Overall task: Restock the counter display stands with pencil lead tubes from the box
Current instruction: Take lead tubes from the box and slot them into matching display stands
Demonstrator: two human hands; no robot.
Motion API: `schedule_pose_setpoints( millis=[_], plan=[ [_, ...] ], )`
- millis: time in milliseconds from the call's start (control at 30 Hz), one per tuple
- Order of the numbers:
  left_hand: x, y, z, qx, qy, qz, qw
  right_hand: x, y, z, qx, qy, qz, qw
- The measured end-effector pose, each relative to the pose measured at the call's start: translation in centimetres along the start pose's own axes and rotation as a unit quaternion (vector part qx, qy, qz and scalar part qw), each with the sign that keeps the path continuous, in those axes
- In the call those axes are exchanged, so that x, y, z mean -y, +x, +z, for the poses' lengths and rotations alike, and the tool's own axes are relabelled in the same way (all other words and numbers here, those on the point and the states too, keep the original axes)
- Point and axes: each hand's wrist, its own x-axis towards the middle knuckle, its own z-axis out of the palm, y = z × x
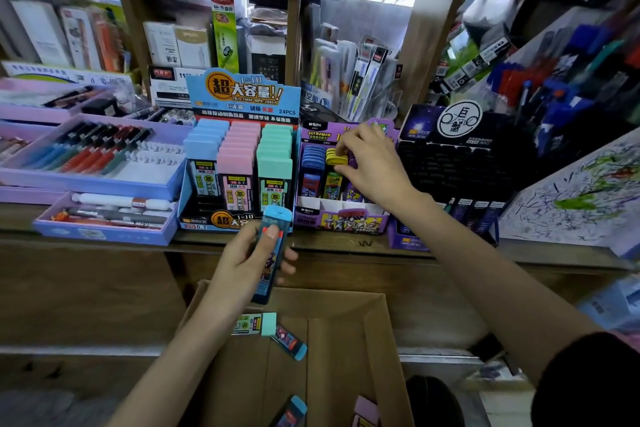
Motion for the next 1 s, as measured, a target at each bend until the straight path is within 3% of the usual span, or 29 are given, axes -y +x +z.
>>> schedule_pose_setpoints(
  millis=[133, 200, 267, 367, 433, 667, 733, 867, 1000],
  plan=[
    [0.1, 0.2, 0.2, -0.005, 0.026, 0.015, 1.0, 0.1, 0.3, -0.7, 0.034, -0.03, -0.003, 0.999],
    [-0.1, 0.5, 0.6, 0.001, 0.036, 0.032, 0.999, 0.6, -0.3, -1.8, 0.012, 0.005, 0.003, 1.0],
    [-0.3, 0.9, 1.3, 0.009, 0.029, 0.049, 0.998, 1.6, -1.8, -3.1, -0.004, 0.143, 0.039, 0.989],
    [-0.5, 1.4, 2.8, 0.031, 0.039, 0.073, 0.996, 3.5, -5.2, -4.1, 0.08, 0.359, 0.08, 0.926],
    [-0.5, 1.6, 3.8, 0.055, 0.051, 0.09, 0.993, 4.0, -7.1, -3.9, 0.104, 0.376, 0.089, 0.916],
    [-0.8, 3.1, 5.7, 0.097, 0.145, 0.153, 0.973, 1.5, -8.1, -5.5, 0.027, 0.381, 0.131, 0.915],
    [-0.7, 4.2, 5.4, 0.066, 0.234, 0.191, 0.951, -0.1, -7.3, -6.8, -0.019, 0.36, 0.145, 0.921],
    [0.3, 6.3, 4.5, 0.049, 0.434, 0.249, 0.864, -3.0, -5.6, -8.2, -0.066, 0.264, 0.148, 0.951],
    [1.4, 6.7, 4.1, 0.059, 0.542, 0.27, 0.794, -4.1, -4.5, -7.2, -0.076, 0.191, 0.141, 0.969]
  ],
)
